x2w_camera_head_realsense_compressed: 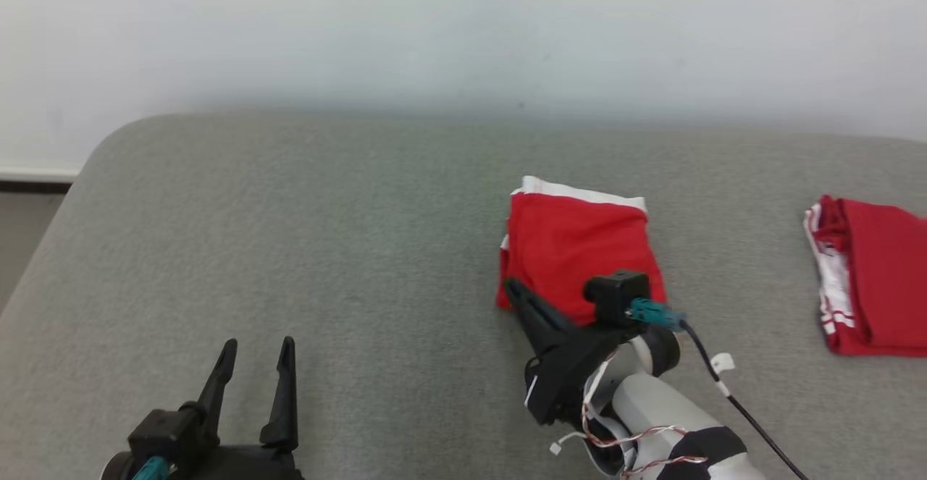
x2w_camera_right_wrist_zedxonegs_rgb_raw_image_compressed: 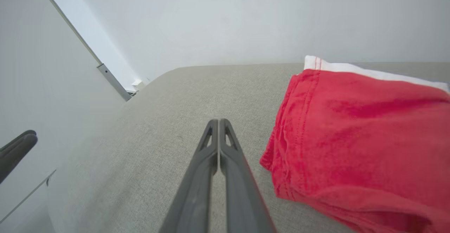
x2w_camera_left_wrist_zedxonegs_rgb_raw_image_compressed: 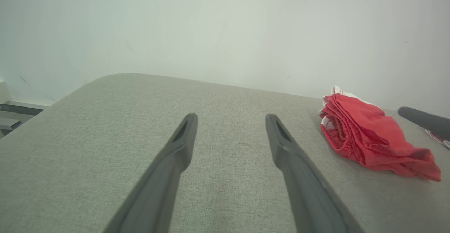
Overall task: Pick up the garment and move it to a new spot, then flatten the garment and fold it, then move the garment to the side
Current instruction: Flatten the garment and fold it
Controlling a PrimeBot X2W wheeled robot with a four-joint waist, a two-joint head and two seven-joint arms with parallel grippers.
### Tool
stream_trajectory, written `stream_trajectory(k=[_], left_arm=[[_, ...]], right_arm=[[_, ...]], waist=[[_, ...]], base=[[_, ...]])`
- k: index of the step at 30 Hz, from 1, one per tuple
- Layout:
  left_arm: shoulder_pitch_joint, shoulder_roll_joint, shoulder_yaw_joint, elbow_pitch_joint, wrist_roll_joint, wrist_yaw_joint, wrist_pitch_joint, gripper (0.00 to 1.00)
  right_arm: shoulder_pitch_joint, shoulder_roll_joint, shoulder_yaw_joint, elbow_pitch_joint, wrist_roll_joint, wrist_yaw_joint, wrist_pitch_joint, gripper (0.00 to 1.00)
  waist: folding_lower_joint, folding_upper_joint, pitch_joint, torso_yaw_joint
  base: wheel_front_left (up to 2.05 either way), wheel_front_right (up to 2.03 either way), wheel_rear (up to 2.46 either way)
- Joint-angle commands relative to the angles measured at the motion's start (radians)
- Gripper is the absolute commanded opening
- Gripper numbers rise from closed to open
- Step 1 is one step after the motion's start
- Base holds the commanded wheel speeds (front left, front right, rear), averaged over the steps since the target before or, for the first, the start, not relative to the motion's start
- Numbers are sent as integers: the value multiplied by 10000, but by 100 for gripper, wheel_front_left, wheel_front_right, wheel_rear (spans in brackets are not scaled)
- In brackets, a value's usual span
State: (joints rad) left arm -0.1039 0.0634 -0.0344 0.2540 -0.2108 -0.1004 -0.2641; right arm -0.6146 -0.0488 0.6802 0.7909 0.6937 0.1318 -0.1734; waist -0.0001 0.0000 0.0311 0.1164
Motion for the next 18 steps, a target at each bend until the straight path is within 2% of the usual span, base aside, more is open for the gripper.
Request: stream_trajectory(k=[1,2,3,4,14,18], left_arm=[[147,29,52,-56,131,33,7,100],[263,75,167,-138,150,79,7,100],[293,93,201,-170,160,91,6,100],[327,92,272,-203,151,114,7,100],[448,68,619,-375,228,328,7,100],[492,55,708,-370,230,350,7,100]], right_arm=[[96,-35,-54,-6,10,-27,-96,12],[90,-154,-373,-33,-127,-27,-452,42],[105,-288,-621,-75,-179,-27,-597,89],[126,-419,-843,-138,-287,-27,-695,100],[1494,-1564,-3899,-1537,-2112,-27,-913,100],[2029,-1751,-4523,-1761,-2608,-27,-915,100]], waist=[[1,0,-346,-479],[1,0,-435,-774],[1,0,-462,-897],[1,0,-492,-1025],[1,0,-688,-1832],[1,0,-769,-1963]], base=[[0,0,0],[0,0,0],[0,0,0],[0,0,0],[0,0,0],[0,0,0]])
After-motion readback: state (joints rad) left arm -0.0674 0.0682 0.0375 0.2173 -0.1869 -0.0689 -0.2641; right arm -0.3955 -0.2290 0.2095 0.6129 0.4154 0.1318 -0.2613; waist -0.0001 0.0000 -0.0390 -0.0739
